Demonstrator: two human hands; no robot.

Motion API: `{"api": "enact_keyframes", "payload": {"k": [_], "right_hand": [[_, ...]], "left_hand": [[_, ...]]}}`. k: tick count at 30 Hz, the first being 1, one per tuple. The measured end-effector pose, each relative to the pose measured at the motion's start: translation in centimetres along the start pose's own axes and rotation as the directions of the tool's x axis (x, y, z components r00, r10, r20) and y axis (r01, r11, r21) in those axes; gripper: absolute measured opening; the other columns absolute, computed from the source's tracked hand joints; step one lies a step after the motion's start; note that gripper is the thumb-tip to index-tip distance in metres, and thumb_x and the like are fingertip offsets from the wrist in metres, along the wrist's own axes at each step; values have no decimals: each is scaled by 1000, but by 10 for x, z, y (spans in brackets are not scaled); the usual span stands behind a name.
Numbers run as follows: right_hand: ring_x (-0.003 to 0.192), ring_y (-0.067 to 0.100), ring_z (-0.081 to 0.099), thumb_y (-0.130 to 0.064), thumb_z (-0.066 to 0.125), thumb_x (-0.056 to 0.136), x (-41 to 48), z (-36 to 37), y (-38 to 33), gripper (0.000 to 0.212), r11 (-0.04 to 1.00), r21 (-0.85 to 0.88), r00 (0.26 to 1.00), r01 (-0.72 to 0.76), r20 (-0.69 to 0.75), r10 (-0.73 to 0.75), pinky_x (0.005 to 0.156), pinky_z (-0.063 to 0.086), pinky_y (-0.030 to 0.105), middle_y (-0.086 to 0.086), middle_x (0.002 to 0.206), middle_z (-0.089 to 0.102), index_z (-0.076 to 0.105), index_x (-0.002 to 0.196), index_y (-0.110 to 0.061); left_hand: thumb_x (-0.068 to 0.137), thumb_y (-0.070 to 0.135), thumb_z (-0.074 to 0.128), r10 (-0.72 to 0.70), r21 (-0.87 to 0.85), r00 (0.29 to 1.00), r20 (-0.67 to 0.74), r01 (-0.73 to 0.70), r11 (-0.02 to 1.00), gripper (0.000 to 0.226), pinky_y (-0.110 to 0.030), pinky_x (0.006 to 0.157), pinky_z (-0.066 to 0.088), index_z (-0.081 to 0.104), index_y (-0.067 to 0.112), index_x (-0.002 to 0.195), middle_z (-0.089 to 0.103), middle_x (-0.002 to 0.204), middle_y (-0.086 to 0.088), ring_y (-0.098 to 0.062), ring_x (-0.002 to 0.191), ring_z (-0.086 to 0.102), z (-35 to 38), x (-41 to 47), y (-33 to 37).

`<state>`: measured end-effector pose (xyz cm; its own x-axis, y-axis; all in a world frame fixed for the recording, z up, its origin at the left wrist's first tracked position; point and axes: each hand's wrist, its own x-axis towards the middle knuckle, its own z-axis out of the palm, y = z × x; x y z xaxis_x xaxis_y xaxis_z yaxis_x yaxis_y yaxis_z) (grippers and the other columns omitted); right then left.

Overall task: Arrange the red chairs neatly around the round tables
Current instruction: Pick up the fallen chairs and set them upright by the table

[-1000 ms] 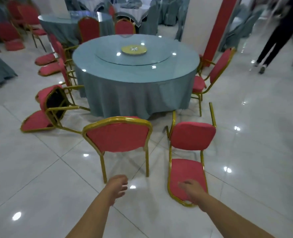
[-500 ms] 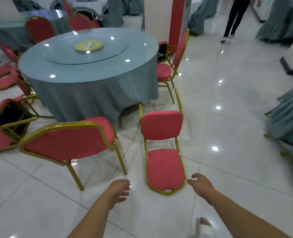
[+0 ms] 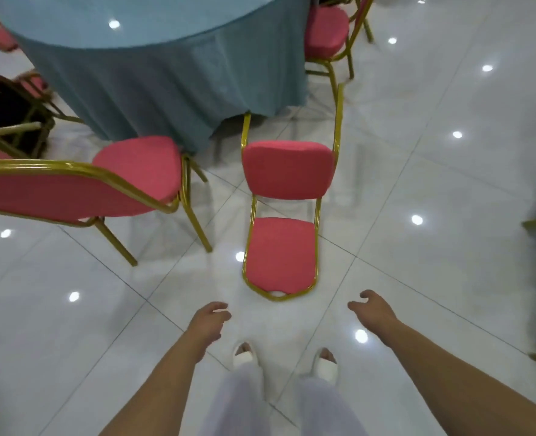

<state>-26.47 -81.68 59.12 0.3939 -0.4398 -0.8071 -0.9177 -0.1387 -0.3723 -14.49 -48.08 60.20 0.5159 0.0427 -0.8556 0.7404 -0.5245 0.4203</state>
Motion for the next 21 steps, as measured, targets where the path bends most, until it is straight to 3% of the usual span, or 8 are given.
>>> {"api": "enact_keyframes", "payload": {"k": [2,5,9,13,19,21], "right_hand": [[97,23,58,-30,63,92,25,5,6,60,1000,4,1000,-20,17,20,83,43,31,11,125,60,41,146,-14],[122,31,53,-33,65,92,80,26,17,66,999,-3,999,-39,7,39,90,40,33,16,148,46,37,149,-18],[103,27,57,-35,66,91,197,77,29,72,1000,6,999,-8,-32,9,82,42,34,17,149,41,32,153,-20],[129,34,49,-35,71,88,334,145,42,82,990,129,996,-60,-55,68,93,43,35,17,151,39,27,155,-15],[132,35,48,-40,75,83,491,242,60,94,935,336,989,-113,-55,139,93,42,37,15,150,43,21,155,-14],[131,35,49,-39,76,80,533,263,69,98,910,403,985,-96,-90,144,100,44,39,13,150,43,18,157,-20]], "left_hand": [[88,14,68,-40,0,999,10,40,999,24,-30,70,49,68,19,112,60,94,-9,-20,79,56,13,25,-2],[90,15,67,-97,11,995,16,97,995,26,-31,71,51,65,18,116,63,100,-10,-23,84,60,33,90,-8],[92,17,65,-109,32,994,14,108,994,30,-34,76,51,62,18,122,63,111,-12,-25,93,60,71,220,-26],[92,20,67,-94,73,995,-18,95,993,37,-35,77,48,59,18,128,58,93,-8,-19,79,54,98,365,-58],[89,37,71,-43,90,997,-68,49,995,57,-47,105,46,50,21,141,57,131,-21,-30,112,57,119,541,-92],[88,45,70,-33,38,995,-90,36,999,74,-51,109,41,36,24,150,48,145,-18,-33,126,51,131,586,-101]]}}
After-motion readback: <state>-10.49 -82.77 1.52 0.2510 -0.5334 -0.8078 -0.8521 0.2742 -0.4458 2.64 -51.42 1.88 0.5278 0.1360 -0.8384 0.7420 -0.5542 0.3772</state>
